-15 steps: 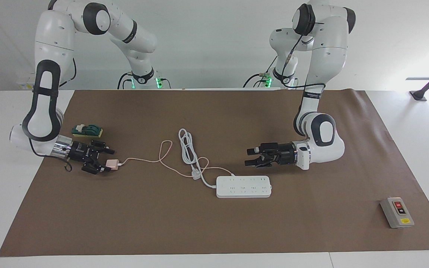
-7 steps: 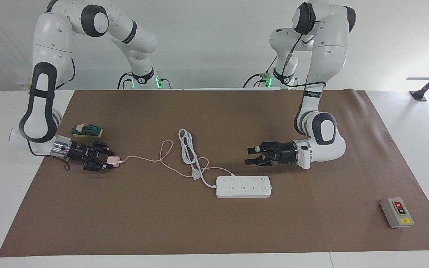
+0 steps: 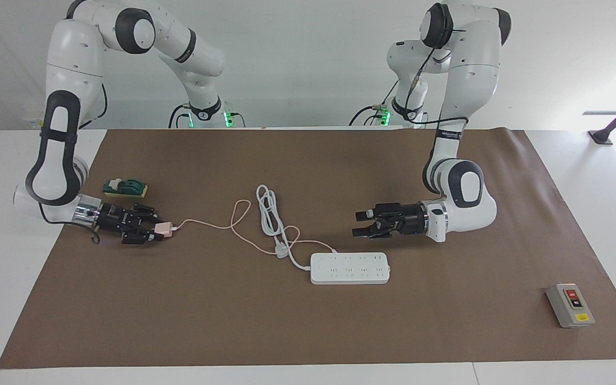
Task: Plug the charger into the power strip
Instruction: 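Lift the pink charger and carry it toward the held power strip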
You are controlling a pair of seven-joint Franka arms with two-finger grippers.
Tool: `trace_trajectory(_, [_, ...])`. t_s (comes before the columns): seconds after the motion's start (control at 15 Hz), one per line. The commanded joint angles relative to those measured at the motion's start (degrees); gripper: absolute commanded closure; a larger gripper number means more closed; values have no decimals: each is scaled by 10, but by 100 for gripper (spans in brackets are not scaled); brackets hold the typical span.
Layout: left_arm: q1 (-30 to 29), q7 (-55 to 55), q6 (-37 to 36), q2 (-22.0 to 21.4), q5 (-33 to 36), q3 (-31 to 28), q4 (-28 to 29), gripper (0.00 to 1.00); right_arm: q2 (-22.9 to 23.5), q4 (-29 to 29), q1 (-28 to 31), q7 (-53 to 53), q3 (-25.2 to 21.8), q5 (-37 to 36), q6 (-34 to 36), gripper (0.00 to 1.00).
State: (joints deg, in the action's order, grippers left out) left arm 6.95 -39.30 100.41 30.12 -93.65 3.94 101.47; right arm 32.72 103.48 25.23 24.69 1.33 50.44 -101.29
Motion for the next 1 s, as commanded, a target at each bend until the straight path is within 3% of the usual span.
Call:
trace_trajectory(0.0, [0, 5, 2, -20, 0, -3, 22, 0, -5, -39, -37, 65, 3, 5, -9, 100])
trace_trajectory(0.67, [-13, 7, -7, -31, 17, -4, 21, 0, -42, -97, -155, 270, 15, 29, -8, 100])
trace_trajectory(0.94, [-13, 10, -10, -34, 17, -4, 22, 0, -42, -111, -206, 294, 16, 47, -16, 100])
